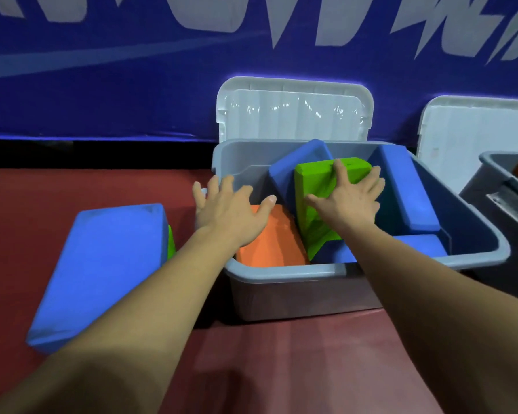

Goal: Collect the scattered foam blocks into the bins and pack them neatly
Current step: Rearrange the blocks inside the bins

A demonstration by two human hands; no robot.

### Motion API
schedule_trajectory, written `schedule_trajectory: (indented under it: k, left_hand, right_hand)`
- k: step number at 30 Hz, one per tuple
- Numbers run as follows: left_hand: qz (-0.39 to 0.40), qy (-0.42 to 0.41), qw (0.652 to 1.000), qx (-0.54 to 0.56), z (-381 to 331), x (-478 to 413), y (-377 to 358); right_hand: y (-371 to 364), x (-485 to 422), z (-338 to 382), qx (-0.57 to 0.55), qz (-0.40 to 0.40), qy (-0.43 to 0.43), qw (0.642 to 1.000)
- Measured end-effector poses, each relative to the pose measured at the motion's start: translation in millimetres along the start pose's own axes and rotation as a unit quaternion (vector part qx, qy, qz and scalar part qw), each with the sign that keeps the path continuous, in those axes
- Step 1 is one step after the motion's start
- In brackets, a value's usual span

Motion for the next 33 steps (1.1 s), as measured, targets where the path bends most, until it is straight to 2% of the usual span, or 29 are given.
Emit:
schedule_trajectory:
  k: [6, 14, 19, 25, 31, 33]
  left_hand:
    - [-0.011, 0.013, 1.0, 0.003, 0, 2, 1]
    - [-0.081, 0.009, 0.995, 0.058, 3, 14, 11]
    - [-0.092, -0.018, 0.985, 0.142, 12, 18, 28]
    - [-0.116, -0.045, 0.956, 0.264, 36, 31, 70]
    - [-0.172, -0.065, 0.933, 0.309, 82, 46, 122]
    - [-0.178, -0.069, 0.931, 0.311, 101, 49, 137]
  right_hand:
    - [-4, 3, 6, -0.019, 0.002, -0.002, 1.0]
    - [20, 21, 15, -0.036, -0.094, 0.036, 0.994]
    - [62, 34, 63, -0.08, -0.156, 0.1, 0.979]
    - [108, 62, 134, -0.244, -0.17, 0.122, 0.947]
    - [129, 110, 212, -0.195, -0.209, 0.216, 0.934]
    - [136, 123, 234, -0.204, -0.22, 0.214, 0.929]
Point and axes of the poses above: each hand's wrist, its own x-axis away from the middle knuckle, its own y-axis out of the back of the hand, z = x × y, the point moved 6 cm from there along -x, towards the middle knuckle
